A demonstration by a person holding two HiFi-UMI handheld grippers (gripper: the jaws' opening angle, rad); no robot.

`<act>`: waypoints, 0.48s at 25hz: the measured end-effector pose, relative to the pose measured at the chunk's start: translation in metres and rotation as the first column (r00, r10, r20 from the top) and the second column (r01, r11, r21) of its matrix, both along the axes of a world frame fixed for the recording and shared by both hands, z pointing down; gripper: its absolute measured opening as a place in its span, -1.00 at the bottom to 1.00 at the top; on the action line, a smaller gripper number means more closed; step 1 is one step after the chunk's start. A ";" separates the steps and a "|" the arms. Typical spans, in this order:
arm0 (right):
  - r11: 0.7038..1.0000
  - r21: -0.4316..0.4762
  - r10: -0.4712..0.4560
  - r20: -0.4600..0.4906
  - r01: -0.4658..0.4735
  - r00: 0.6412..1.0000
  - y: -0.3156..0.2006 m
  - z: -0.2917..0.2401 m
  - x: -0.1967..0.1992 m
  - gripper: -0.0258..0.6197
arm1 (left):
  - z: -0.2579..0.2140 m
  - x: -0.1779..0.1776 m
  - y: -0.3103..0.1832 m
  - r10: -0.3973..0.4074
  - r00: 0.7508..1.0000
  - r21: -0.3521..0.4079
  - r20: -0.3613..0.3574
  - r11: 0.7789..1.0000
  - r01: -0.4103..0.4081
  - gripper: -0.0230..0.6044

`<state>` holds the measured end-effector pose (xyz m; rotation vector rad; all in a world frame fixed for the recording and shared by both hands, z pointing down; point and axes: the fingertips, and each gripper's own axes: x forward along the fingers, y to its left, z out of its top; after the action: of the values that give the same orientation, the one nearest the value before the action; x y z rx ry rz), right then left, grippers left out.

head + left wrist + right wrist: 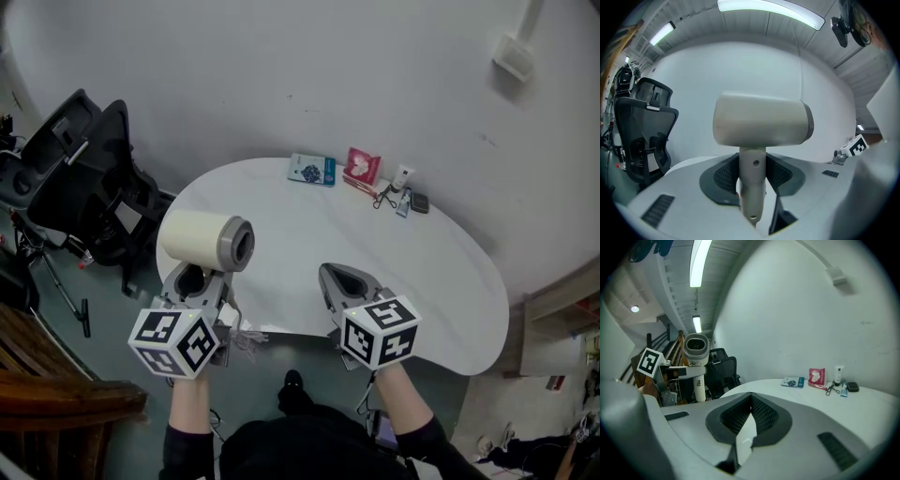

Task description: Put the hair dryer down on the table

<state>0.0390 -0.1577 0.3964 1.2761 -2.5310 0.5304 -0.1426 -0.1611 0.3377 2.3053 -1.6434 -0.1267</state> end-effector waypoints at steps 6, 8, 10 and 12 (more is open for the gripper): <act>1.000 -0.005 0.011 0.014 -0.011 1.000 -0.021 0.000 0.012 -0.91 | -0.003 0.009 -0.029 0.002 1.000 -0.009 0.030 1.000 -0.002 -0.39; 1.000 -0.011 0.019 0.020 -0.019 1.000 -0.025 0.001 0.018 -0.91 | -0.004 0.013 -0.037 0.008 0.999 -0.012 0.043 1.000 -0.007 -0.39; 0.999 -0.017 0.029 0.026 -0.028 0.999 -0.029 0.002 0.023 -0.91 | -0.005 0.018 -0.046 0.019 0.998 -0.017 0.057 1.000 -0.019 -0.39; 0.999 -0.021 0.038 0.031 -0.037 0.999 -0.032 0.003 0.028 -0.91 | -0.006 0.025 -0.053 0.040 0.997 -0.023 0.070 0.999 -0.038 -0.39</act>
<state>0.0668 -0.1899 0.3997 1.3206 -2.5242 0.5874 -0.1177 -0.2146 0.3320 2.3490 -1.6240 -0.0184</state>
